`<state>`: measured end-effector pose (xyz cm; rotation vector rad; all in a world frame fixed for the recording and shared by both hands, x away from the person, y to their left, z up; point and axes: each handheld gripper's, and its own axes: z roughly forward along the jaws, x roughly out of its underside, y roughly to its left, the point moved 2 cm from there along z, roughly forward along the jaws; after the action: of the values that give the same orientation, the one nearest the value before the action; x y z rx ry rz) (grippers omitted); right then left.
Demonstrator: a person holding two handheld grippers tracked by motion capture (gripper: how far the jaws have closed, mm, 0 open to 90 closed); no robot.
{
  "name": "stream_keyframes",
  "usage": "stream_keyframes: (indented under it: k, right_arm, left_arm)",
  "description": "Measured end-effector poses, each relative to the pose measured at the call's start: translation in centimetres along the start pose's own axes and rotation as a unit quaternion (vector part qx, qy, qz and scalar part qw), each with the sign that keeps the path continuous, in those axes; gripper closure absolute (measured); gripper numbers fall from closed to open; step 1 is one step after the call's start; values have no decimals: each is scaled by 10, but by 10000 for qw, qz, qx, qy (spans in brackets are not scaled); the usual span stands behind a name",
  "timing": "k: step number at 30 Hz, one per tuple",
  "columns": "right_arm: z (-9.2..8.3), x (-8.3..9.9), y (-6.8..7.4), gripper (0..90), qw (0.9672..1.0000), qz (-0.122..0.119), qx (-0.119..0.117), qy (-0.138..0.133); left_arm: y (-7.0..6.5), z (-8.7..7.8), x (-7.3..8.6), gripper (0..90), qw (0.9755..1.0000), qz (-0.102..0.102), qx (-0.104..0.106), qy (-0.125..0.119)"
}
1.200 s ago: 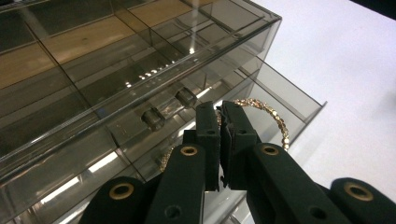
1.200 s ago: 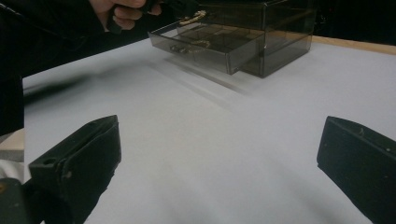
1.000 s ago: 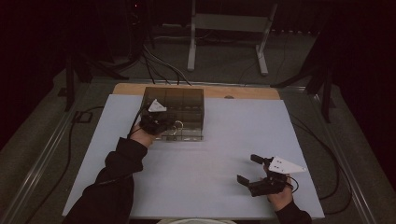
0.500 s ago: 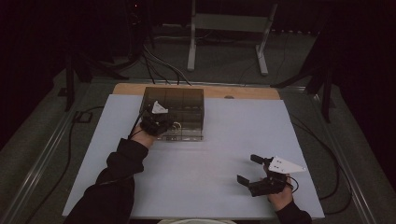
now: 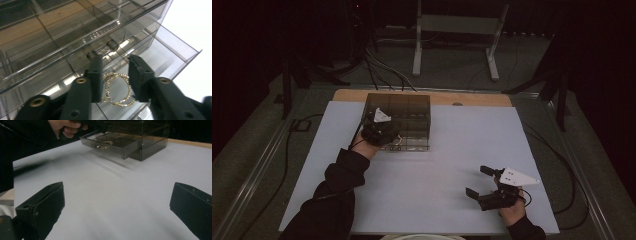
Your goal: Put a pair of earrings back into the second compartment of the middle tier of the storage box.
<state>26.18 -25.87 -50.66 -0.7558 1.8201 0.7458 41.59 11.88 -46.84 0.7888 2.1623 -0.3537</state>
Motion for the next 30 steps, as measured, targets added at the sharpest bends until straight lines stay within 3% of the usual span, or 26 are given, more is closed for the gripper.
stream_keyframes:
  k: [6,12,20,21,30]
  right_arm:
    - [0,0,0,0,10000,5,7,-3]
    - [0,0,-1,0,10000,15,7,4]
    - [0,0,-1,0,10000,31,11,-3]
    - [0,0,-1,0,10000,34,13,-1]
    - [0,0,-1,0,10000,20,23,3]
  left_arm:
    - [-7,-5,0,545,9998,32,219,11]
    - [-8,-13,1,424,9990,-117,424,-58]
    - [-11,-24,0,234,9990,-199,386,-79]
    - [-11,-25,0,204,9987,-226,455,-67]
    - [-16,-34,2,99,9983,-170,508,-240]
